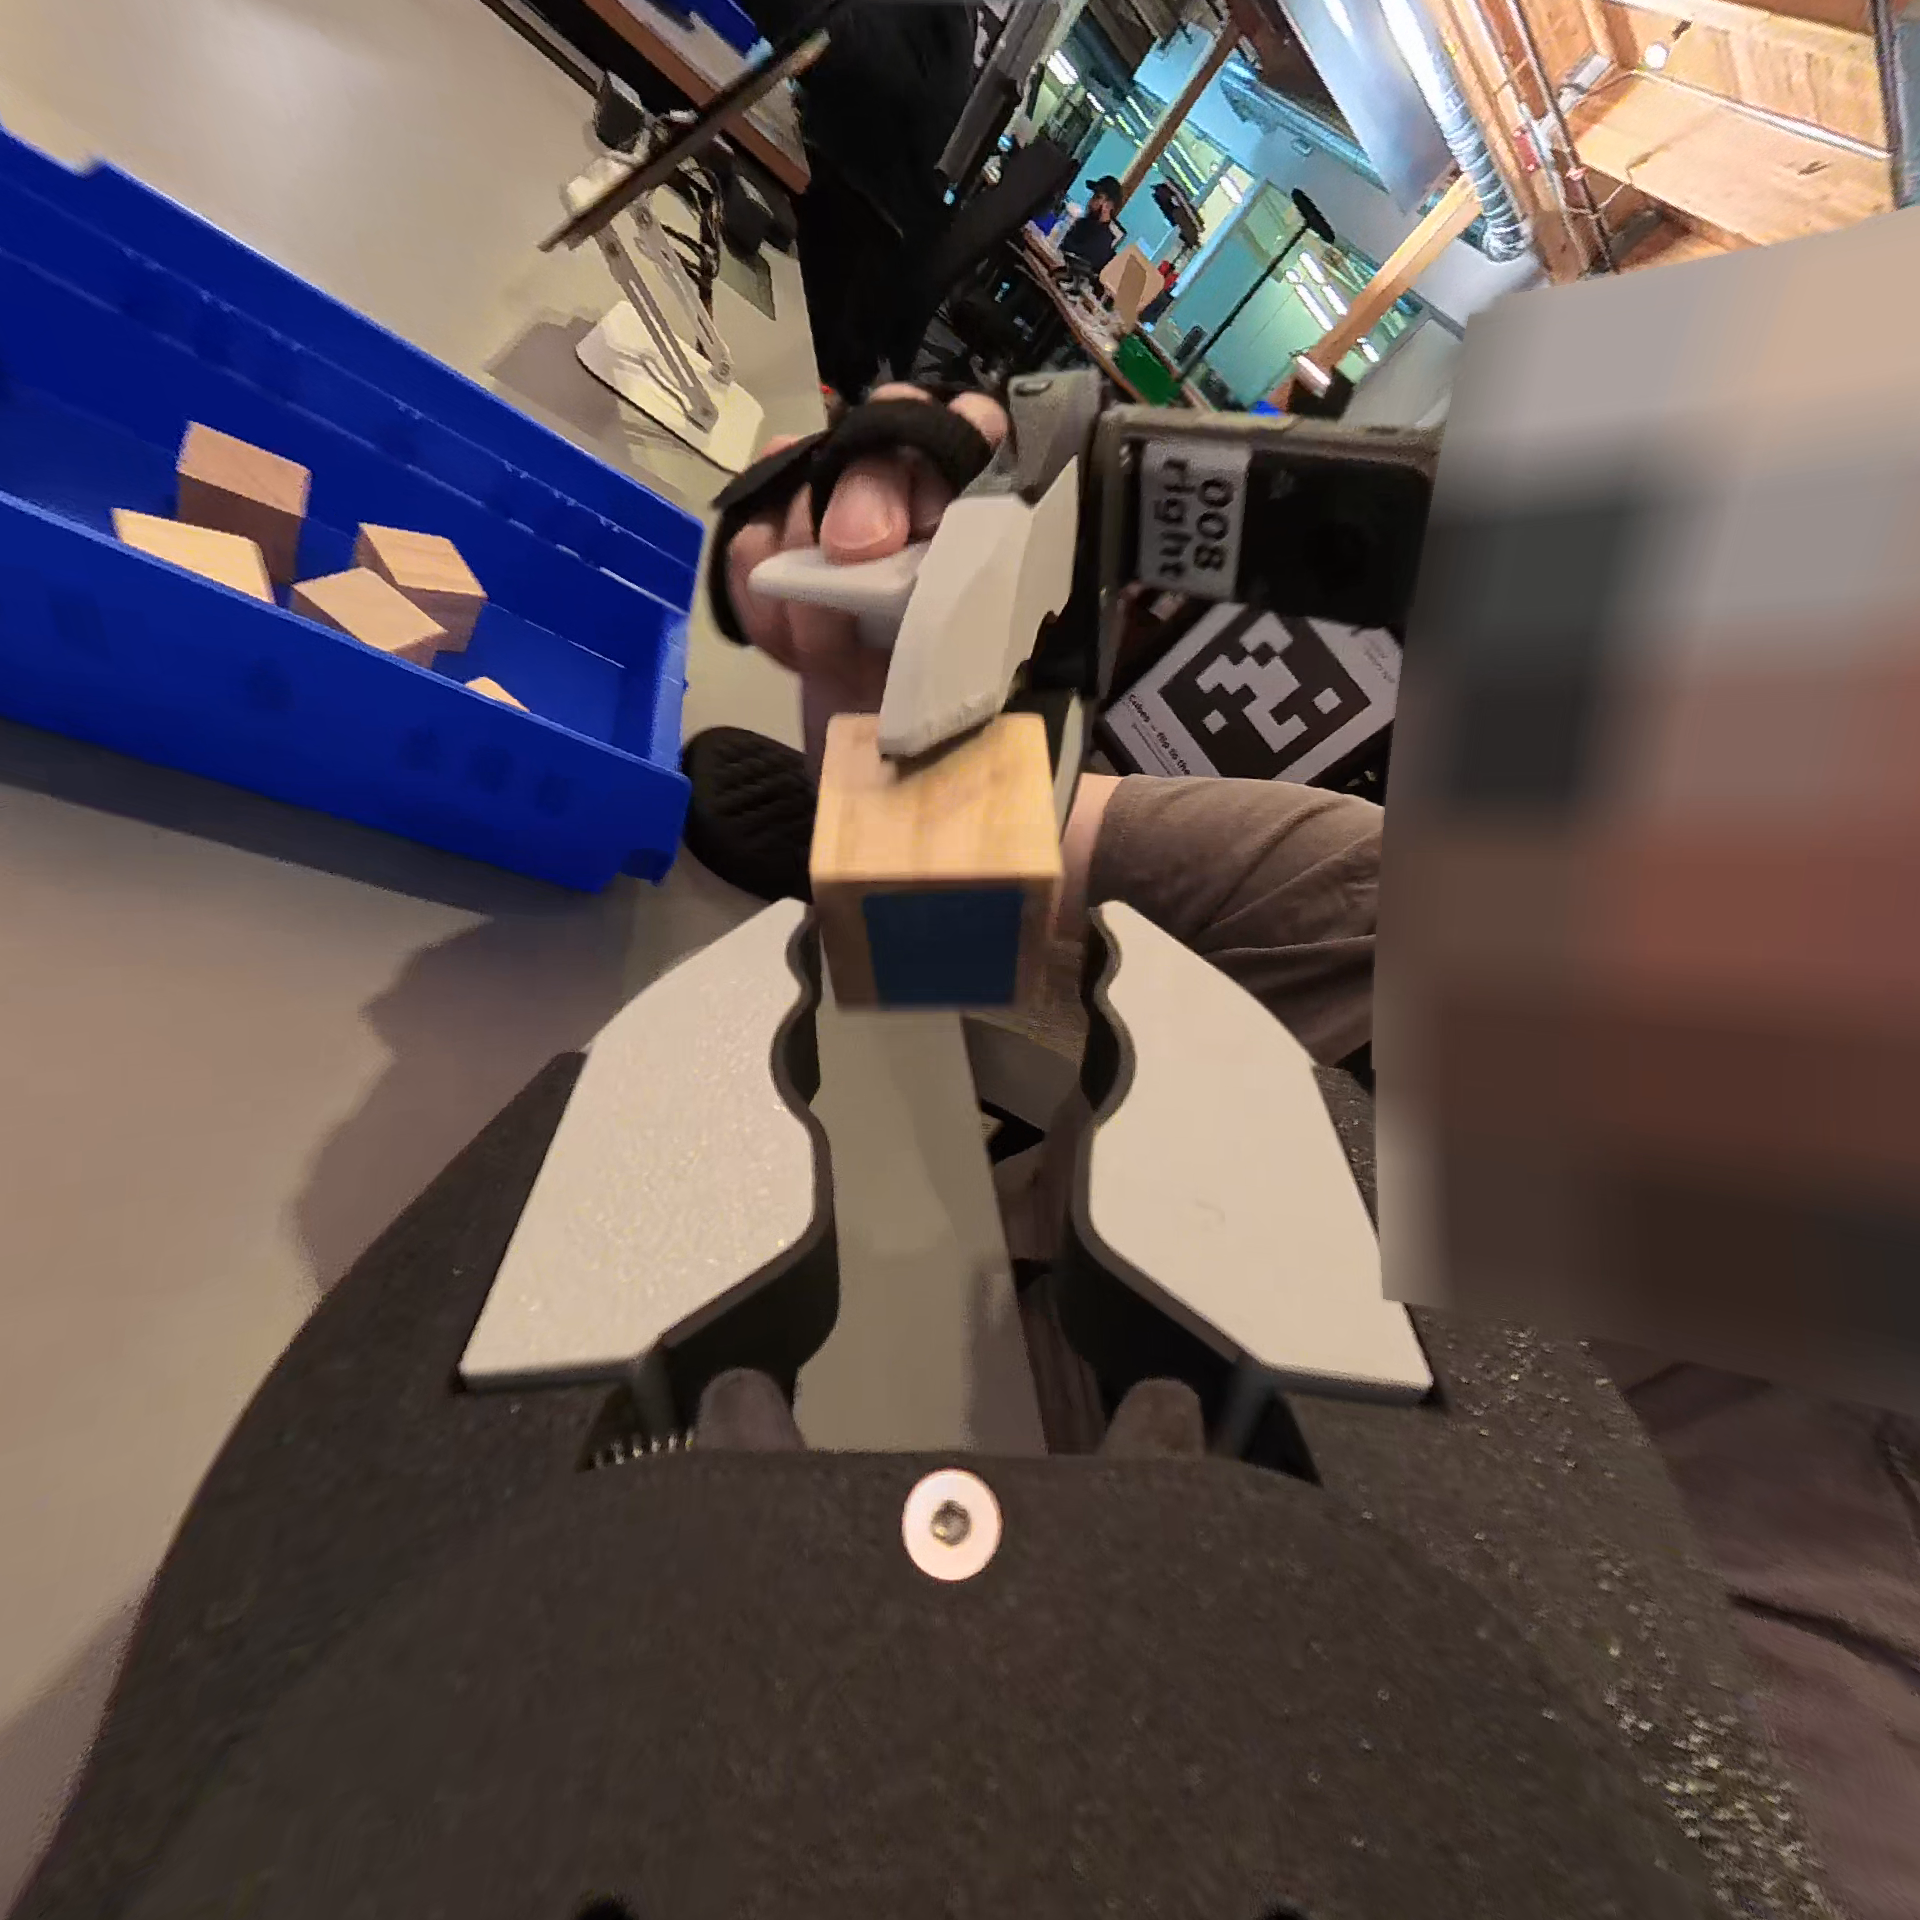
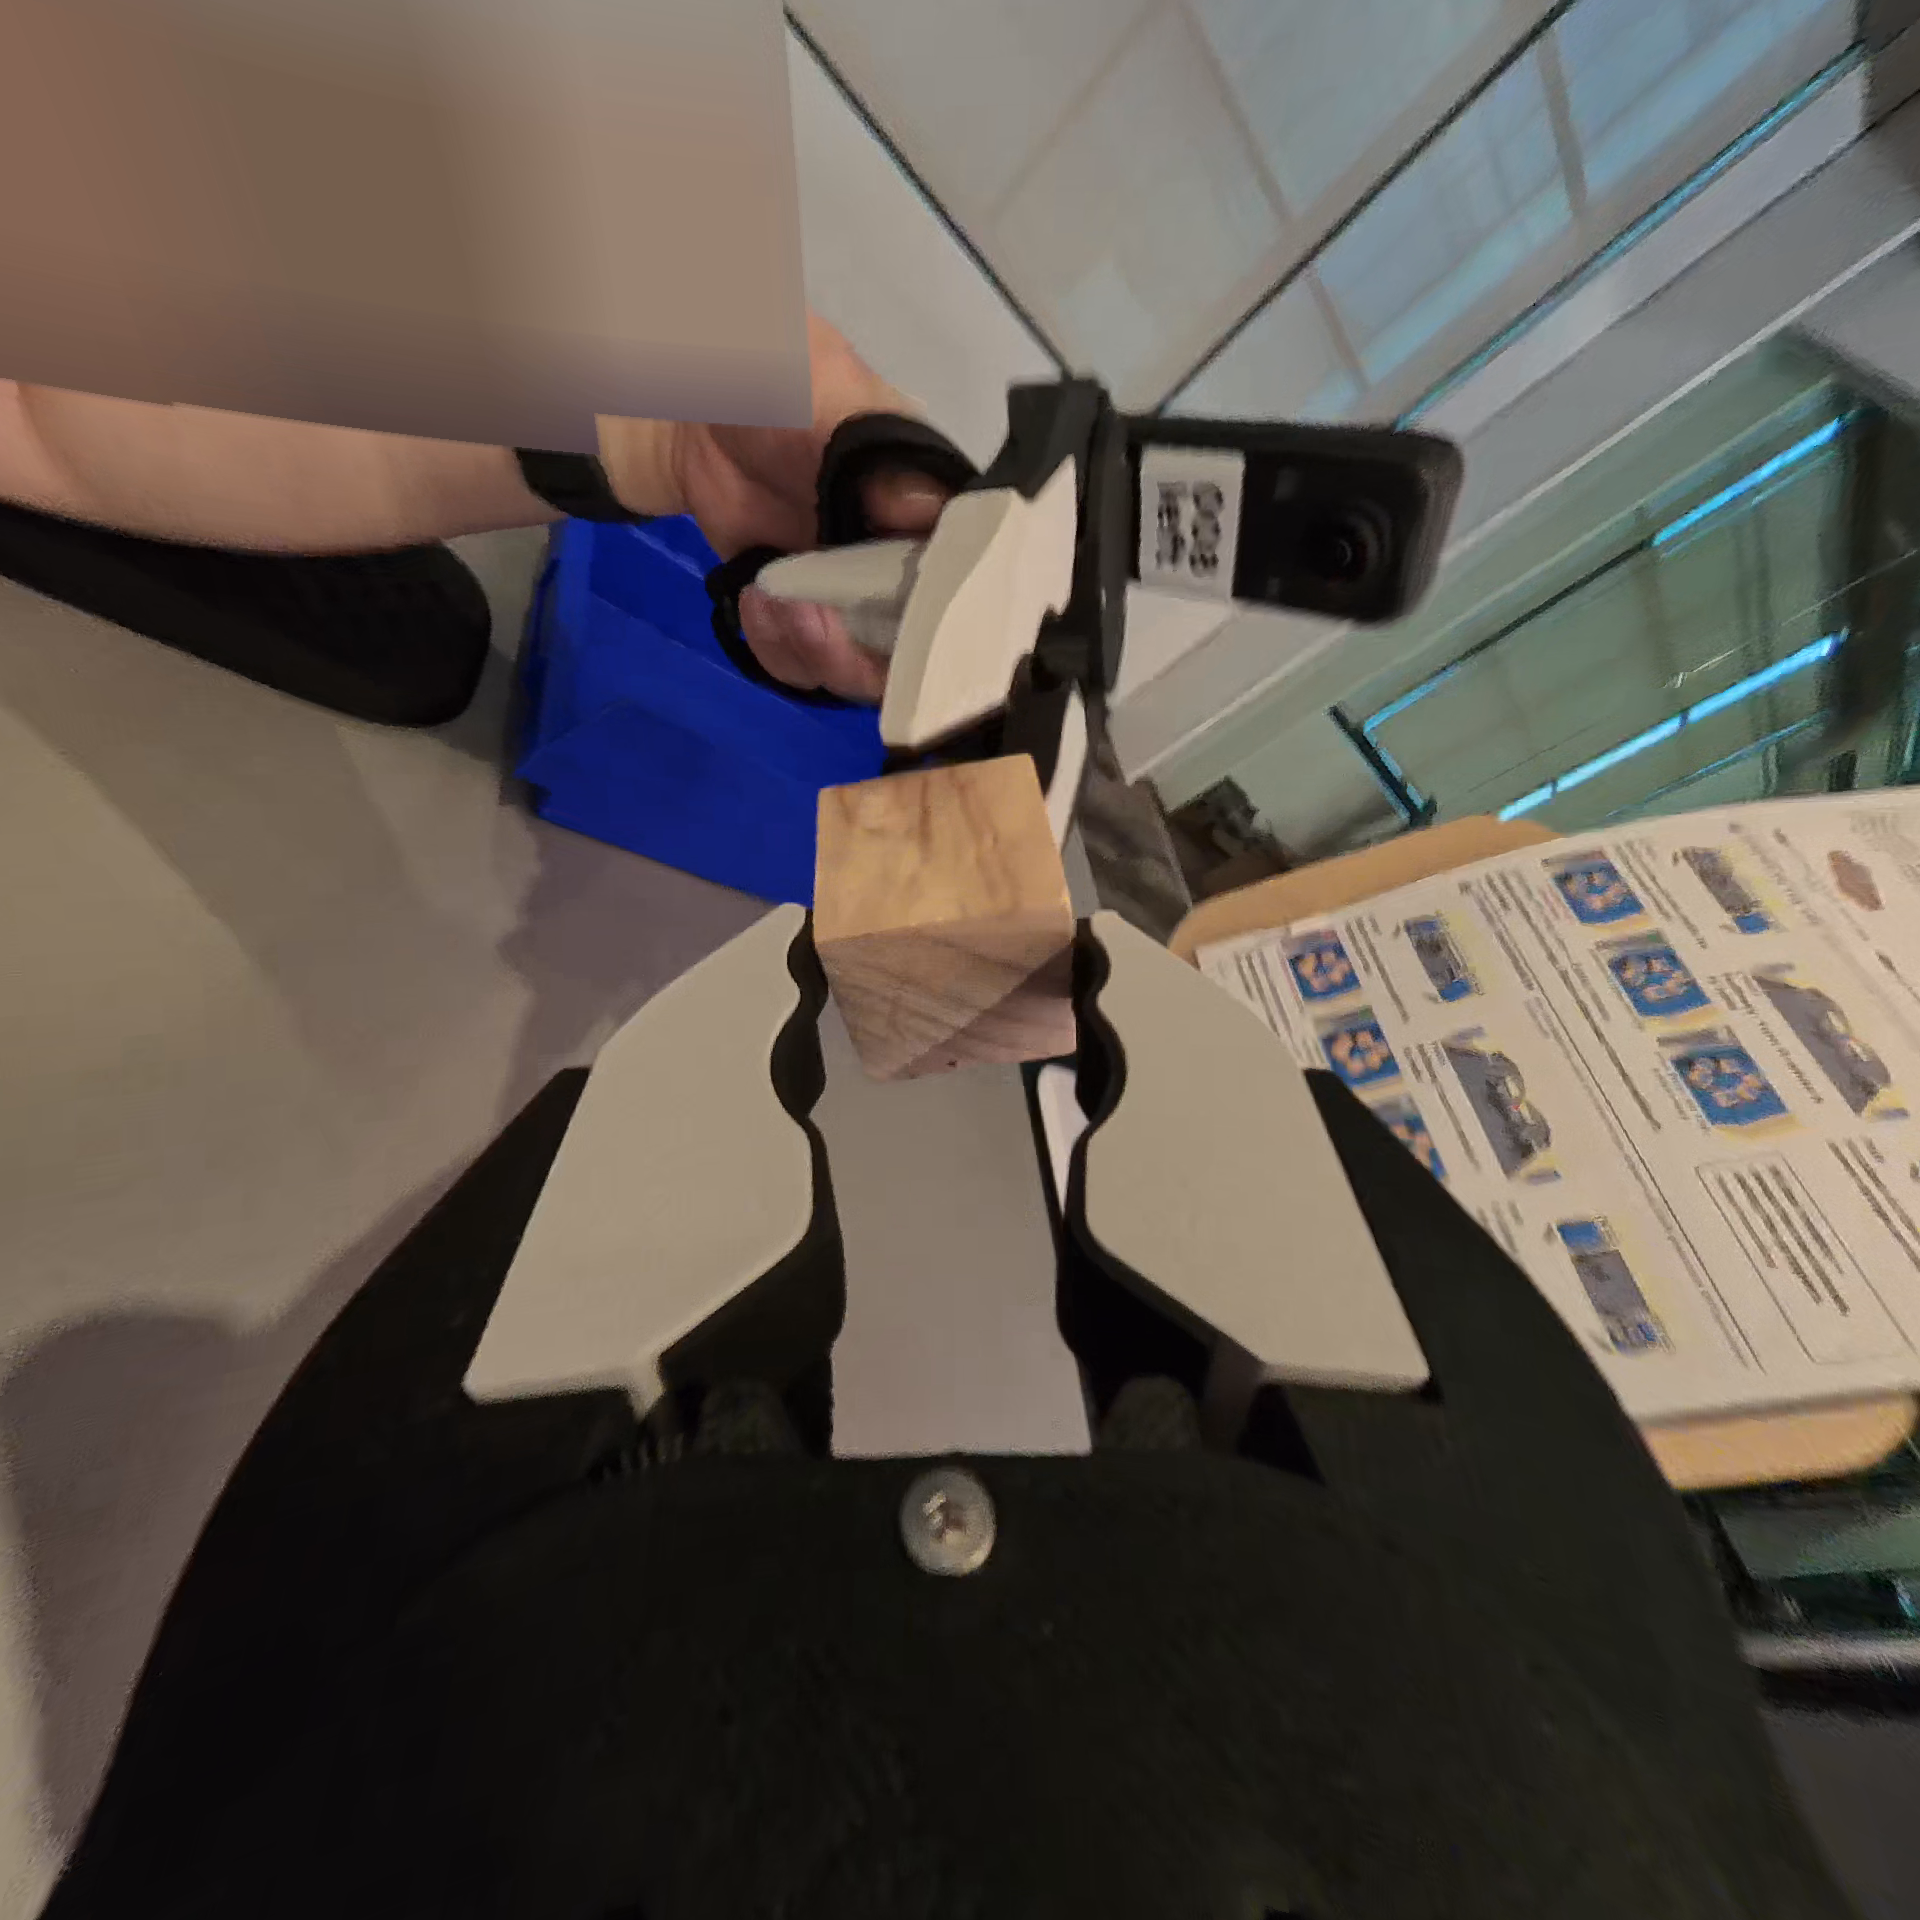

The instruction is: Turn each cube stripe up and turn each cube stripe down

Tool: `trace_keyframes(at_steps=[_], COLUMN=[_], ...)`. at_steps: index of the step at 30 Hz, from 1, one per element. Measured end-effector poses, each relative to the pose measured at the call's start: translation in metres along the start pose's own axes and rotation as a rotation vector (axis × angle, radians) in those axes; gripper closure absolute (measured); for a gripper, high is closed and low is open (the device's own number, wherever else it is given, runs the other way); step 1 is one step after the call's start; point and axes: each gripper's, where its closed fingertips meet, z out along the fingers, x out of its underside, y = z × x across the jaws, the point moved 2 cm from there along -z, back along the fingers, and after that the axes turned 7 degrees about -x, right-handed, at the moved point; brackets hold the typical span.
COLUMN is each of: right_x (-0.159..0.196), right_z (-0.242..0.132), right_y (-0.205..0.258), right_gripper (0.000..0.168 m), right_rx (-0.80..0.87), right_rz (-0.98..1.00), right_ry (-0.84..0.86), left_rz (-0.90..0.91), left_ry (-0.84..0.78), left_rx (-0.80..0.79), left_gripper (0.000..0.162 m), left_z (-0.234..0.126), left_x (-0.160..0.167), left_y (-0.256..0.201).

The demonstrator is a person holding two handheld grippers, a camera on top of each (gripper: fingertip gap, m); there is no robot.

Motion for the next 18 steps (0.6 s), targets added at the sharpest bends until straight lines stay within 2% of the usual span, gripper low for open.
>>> trace_keyframes(at_steps=[3, 6, 8, 11, 15, 18], right_x=[0.035, 0.105, 0.159, 0.225, 0.247, 0.258], right_z=[-0.038, -0.104, -0.15, -0.2, -0.2, -0.197], right_y=[-0.011, -0.009, 0.005, 0.028, 0.059, 0.072], right_gripper=[0.122, 0.122, 0.122, 0.121, 0.121, 0.121], right_rx=[-0.065, -0.117, -0.121, -0.142, -0.32, -0.407], right_rz=[0.125, 0.435, 0.645, 0.818, 1.04, 1.034], right_ry=[0.268, 0.605, 0.841, 1.143, 1.143, 1.202], left_rz=[0.077, 0.187, 0.262, 0.339, 0.412, 0.461], left_ry=[-0.061, -0.134, -0.207, -0.323, -0.42, -0.493], left_rx=[-0.181, -0.404, -0.469, -0.506, -0.607, -0.688], left_gripper=[0.115, 0.115, 0.115, 0.114, 0.108, 0.108], left_z=[-0.016, -0.039, -0.052, -0.069, -0.09, -0.105], left_x=[-0.009, -0.021, -0.031, -0.043, -0.048, -0.049], left_y=[0.016, 0.028, 0.023, 0.011, 0.011, 0.016])
